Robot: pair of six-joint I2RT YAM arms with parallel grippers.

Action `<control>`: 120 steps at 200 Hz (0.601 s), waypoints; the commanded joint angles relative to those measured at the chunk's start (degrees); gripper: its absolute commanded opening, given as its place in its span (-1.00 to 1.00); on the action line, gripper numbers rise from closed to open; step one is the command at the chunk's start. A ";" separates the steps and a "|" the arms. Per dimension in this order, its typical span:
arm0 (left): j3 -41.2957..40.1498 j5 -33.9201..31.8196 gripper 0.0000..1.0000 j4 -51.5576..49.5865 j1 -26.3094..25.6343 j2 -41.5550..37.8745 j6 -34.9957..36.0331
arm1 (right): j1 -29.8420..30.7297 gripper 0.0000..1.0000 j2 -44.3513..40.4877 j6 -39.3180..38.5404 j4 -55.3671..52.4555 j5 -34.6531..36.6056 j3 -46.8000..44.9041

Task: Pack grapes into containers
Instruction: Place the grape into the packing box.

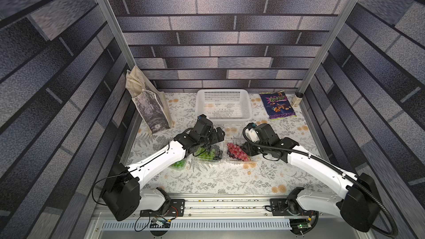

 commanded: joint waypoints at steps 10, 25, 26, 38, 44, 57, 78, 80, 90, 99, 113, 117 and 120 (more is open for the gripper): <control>-0.60 0.70 0.82 0.12 -0.06 -0.54 -0.15 | 0.39 -0.34 3.22 0.61 2.40 -3.44 1.86; -0.84 0.90 0.82 0.09 -0.21 0.00 -0.34 | 0.39 -0.44 5.67 1.12 4.38 -5.12 1.96; -0.85 0.90 0.82 0.09 -0.27 0.02 -0.38 | 0.39 -0.45 5.87 1.20 4.57 -5.27 1.96; -1.34 0.98 0.81 0.43 -0.35 0.21 -0.71 | 0.40 -0.48 7.75 1.89 6.62 -6.81 1.39; -1.56 1.06 0.81 0.75 -0.47 0.31 -0.98 | 0.46 -0.50 8.59 2.29 7.68 -7.37 1.11; -1.90 1.11 0.81 0.95 -0.61 0.30 -1.24 | 0.48 -0.53 10.26 3.08 9.52 -8.38 0.20; -2.10 0.76 0.81 0.53 -0.63 0.14 -1.24 | 0.47 -0.54 12.28 3.81 11.59 -8.87 -1.14; -2.10 0.77 0.81 0.51 -0.60 0.17 -1.29 | 0.47 -0.55 12.41 3.88 11.73 -8.79 -1.32; -2.14 0.65 0.81 0.44 -0.61 0.04 -1.17 | 0.48 -0.55 13.09 4.06 12.21 -8.91 -1.87; -2.10 0.57 0.81 0.34 -0.67 -0.05 -1.17 | 0.48 -0.56 13.64 4.04 12.58 -9.03 -2.30; -2.01 0.60 0.81 0.17 -0.71 -0.05 -1.09 | 0.48 -0.56 13.94 4.43 13.27 -9.17 -2.94; -2.01 0.60 0.81 0.18 -0.77 0.00 -1.10 | 0.48 -0.56 14.10 4.37 13.37 -9.08 -3.01; -2.04 0.57 0.81 0.11 -0.73 0.04 -1.10 | 0.48 -0.56 14.17 4.41 13.38 -9.12 -3.09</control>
